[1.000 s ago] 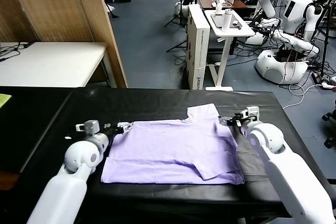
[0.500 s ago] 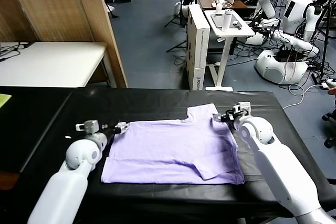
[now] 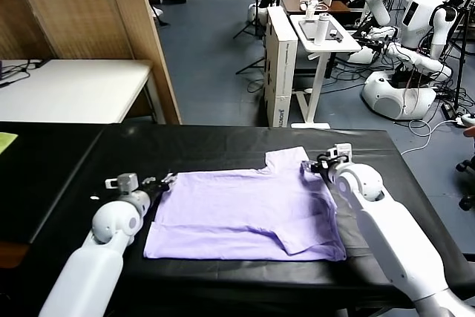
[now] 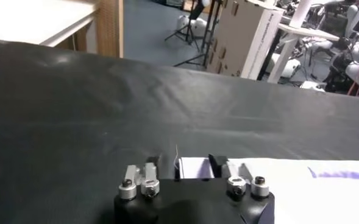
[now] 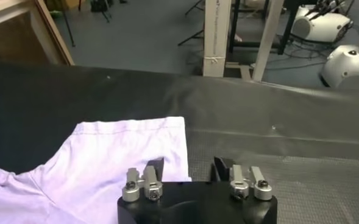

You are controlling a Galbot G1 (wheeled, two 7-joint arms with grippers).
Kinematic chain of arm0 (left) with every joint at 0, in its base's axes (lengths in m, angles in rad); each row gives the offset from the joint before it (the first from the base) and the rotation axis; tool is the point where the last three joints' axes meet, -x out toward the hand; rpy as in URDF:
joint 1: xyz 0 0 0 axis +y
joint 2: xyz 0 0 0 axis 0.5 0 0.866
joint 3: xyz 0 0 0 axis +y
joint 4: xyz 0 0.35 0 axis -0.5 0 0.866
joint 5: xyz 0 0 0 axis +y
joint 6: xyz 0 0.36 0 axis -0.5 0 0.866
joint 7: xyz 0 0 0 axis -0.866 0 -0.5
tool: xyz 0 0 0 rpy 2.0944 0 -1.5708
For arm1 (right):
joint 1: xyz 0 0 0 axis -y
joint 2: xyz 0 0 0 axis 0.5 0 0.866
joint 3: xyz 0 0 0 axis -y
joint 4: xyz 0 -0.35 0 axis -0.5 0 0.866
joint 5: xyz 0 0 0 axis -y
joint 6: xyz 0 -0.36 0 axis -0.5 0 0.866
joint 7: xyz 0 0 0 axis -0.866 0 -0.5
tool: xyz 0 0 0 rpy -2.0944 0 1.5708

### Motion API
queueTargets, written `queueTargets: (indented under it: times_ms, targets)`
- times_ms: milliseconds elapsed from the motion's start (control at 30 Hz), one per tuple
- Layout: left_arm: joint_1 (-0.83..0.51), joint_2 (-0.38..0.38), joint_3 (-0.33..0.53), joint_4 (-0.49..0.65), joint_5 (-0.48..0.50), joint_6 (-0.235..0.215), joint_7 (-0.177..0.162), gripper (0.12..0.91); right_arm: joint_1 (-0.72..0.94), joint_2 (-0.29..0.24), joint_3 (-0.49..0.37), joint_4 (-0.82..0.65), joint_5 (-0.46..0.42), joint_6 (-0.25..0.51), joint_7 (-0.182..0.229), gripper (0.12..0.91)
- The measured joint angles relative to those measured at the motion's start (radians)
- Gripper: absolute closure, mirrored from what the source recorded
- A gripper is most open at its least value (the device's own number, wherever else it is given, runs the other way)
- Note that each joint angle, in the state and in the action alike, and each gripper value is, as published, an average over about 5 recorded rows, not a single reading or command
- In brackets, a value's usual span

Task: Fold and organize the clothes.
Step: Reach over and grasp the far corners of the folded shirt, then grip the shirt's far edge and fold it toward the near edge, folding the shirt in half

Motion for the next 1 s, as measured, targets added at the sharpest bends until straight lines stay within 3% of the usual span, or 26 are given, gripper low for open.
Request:
queueTargets:
  times_ms: [233,367,533,833,1000]
  targets:
    - [0.004,-0.002,0.002,0.002,0.011,0.0,0.009,0.784,0.001,0.001,-0.004,-0.003,-0.005,0.0,-0.009,0.794]
    - [0.004,-0.003,0.003,0.003,0.012,-0.001,0.013,0.828,0.001,0.001,-0.004,-0.005,-0.012,0.0,-0.016,0.874]
    - [0.005,-0.002,0.003,0.003,0.015,-0.005,0.016,0.864,-0.003,0.0,0.005,0.003,-0.015,0.007,-0.021,0.886]
    - [0.011,0.0,-0.004,-0.02,0.014,-0.016,0.016,0.881,-0.037,-0.026,0.037,0.064,0.03,0.136,-0.041,0.886]
    - [0.032,0.009,-0.022,-0.06,0.003,-0.022,0.012,0.881,-0.073,-0.054,0.064,0.129,0.049,0.154,-0.043,0.886]
